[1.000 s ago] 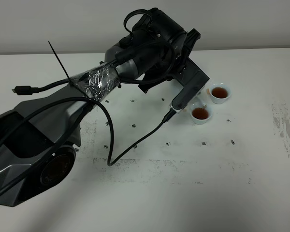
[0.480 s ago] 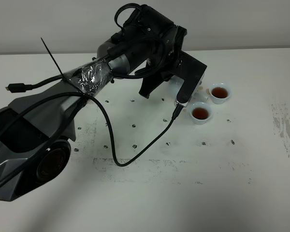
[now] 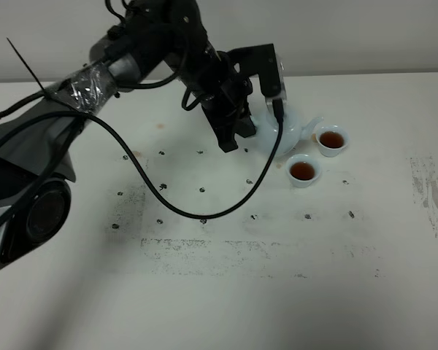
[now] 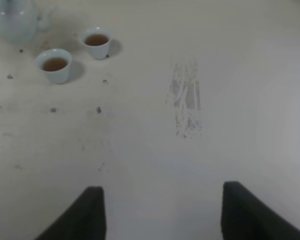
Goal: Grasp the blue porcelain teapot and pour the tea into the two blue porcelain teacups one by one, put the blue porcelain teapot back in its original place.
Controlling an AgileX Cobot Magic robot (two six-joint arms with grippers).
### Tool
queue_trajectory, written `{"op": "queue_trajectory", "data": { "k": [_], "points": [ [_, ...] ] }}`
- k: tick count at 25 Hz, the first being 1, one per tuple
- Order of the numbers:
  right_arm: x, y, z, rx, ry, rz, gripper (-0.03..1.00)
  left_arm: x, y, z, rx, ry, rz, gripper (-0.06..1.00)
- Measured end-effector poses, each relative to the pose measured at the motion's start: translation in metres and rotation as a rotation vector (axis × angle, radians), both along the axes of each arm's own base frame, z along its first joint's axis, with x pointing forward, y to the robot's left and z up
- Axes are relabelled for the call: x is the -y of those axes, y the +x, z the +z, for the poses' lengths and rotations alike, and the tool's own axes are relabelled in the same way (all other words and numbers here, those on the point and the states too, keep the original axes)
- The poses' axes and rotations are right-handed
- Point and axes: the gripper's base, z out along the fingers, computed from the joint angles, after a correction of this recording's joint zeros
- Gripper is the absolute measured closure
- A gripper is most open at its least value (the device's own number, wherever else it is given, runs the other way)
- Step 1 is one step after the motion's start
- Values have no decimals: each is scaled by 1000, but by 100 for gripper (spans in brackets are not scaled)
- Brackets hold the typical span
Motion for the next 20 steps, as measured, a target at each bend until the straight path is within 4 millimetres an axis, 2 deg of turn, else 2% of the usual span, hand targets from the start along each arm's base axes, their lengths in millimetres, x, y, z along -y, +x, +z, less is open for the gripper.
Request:
{"op": "queue_trajectory", "data": {
  "k": [3,6,11,13,20],
  "points": [
    [0,0,0,0,0,0,48,-15,10,4,-79,-139,61,94],
    [0,0,0,0,0,0,48,-27,19,-8,-103,-144,95,94],
    [0,0,0,0,0,0,48,-30,24,-45,-144,-72,99,94],
    [0,0,0,0,0,0,48,-31,25,-54,-155,-59,101,94],
    [0,0,0,0,0,0,48,-30,25,-58,-162,-56,102,94]
  ]
}}
